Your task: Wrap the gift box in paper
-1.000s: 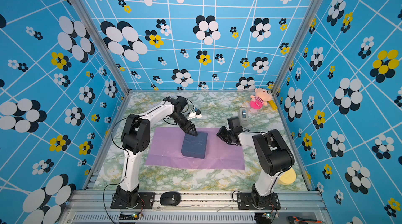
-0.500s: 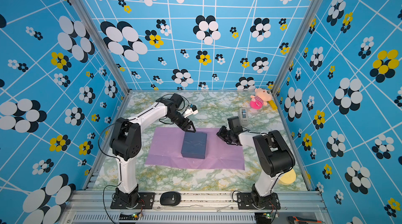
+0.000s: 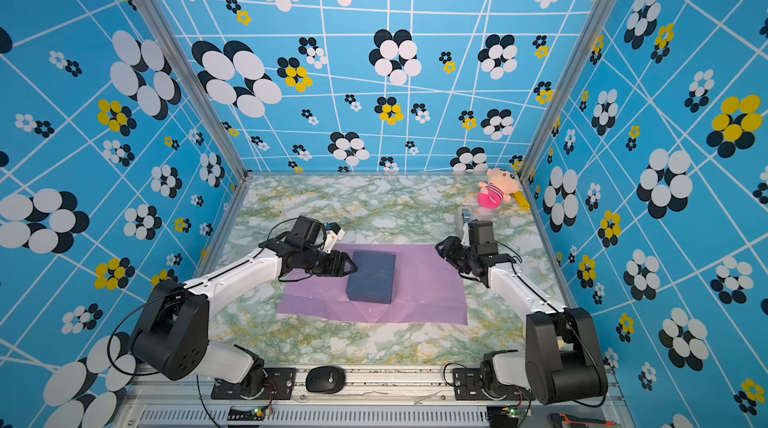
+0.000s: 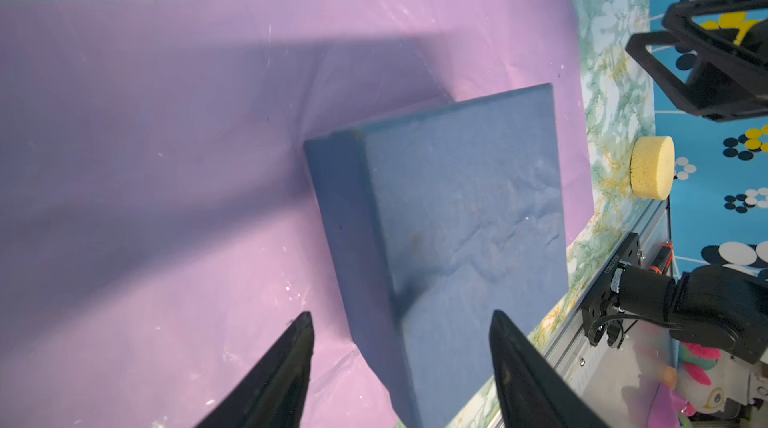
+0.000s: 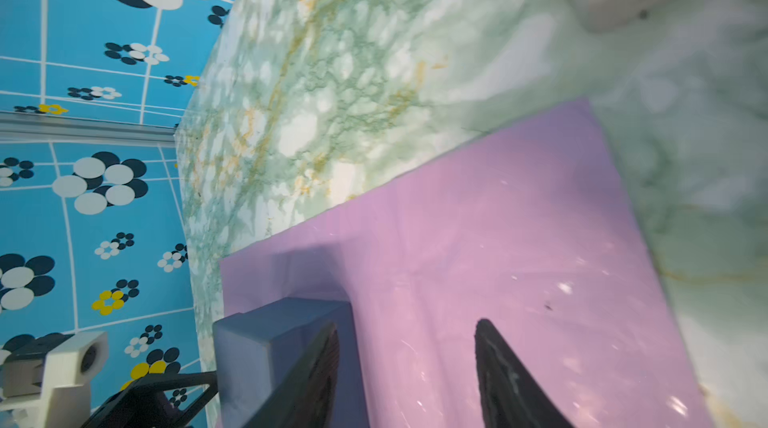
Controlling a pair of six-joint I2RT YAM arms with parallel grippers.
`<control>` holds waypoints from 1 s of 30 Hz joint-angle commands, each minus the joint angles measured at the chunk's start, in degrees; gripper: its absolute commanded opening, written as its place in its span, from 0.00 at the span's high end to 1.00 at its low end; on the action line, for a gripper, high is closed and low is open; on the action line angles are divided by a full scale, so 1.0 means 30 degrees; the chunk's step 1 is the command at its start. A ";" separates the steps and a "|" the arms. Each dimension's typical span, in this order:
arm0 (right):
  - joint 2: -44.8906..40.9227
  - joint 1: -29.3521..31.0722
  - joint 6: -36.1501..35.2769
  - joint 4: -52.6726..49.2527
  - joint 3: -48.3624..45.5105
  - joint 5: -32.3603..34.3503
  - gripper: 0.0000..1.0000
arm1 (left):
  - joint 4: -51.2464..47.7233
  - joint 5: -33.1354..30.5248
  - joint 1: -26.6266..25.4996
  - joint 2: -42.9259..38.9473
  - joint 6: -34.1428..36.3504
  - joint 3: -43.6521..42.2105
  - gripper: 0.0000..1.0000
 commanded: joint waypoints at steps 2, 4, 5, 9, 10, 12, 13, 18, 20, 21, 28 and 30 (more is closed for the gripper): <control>-0.1131 -0.2180 -0.1735 -0.4287 -0.1273 -0.0711 0.44 | 0.2514 0.0129 -0.0520 -0.0132 -0.2257 -0.0732 0.32; -0.1696 -0.2942 -0.2013 -0.4869 -0.1537 -0.0733 0.43 | 0.2369 0.0097 -0.0626 -0.0158 -0.2276 -0.0820 0.31; -0.1845 -0.3392 -0.2181 -0.5270 -0.1569 -0.0733 0.43 | 0.2346 0.0137 -0.0682 -0.0189 -0.2260 -0.0879 0.31; -0.1708 -0.4499 -0.2579 -0.6151 -0.1716 -0.0561 0.41 | 0.2191 0.0264 -0.0799 -0.0388 -0.2272 -0.1108 0.31; -0.1569 -0.4567 -0.2709 -0.6332 -0.1673 -0.0465 0.41 | 0.2205 0.0307 -0.0801 -0.0465 -0.2252 -0.1186 0.31; -0.1089 -0.4572 -0.3089 -0.6756 -0.1421 -0.0374 0.40 | 0.2320 0.0362 -0.0832 -0.0598 -0.2362 -0.1400 0.31; -0.0847 -0.4572 -0.3189 -0.6865 -0.1351 -0.0478 0.40 | 0.2324 0.0441 -0.0832 -0.0644 -0.2390 -0.1464 0.31; 0.0003 -0.4572 -0.3514 -0.7107 -0.1086 -0.1182 0.38 | 0.2278 0.0784 -0.0832 -0.0725 -0.2254 -0.1608 0.32; 0.0041 -0.4572 -0.3652 -0.7360 -0.1071 -0.1202 0.38 | 0.2391 0.0897 -0.0825 -0.0747 -0.2340 -0.1630 0.32; 0.0014 -0.4572 -0.3682 -0.7502 -0.1063 -0.1169 0.38 | 0.2466 0.1067 -0.0847 -0.0748 -0.2391 -0.1621 0.32; -0.0127 -0.4572 -0.3756 -0.7961 -0.1341 -0.1768 0.37 | 0.2279 0.1233 -0.0895 -0.0835 -0.2215 -0.1558 0.32; -0.0189 -0.4572 -0.3741 -0.8071 -0.1418 -0.2042 0.37 | 0.2329 0.1307 -0.0891 -0.0806 -0.2200 -0.1557 0.32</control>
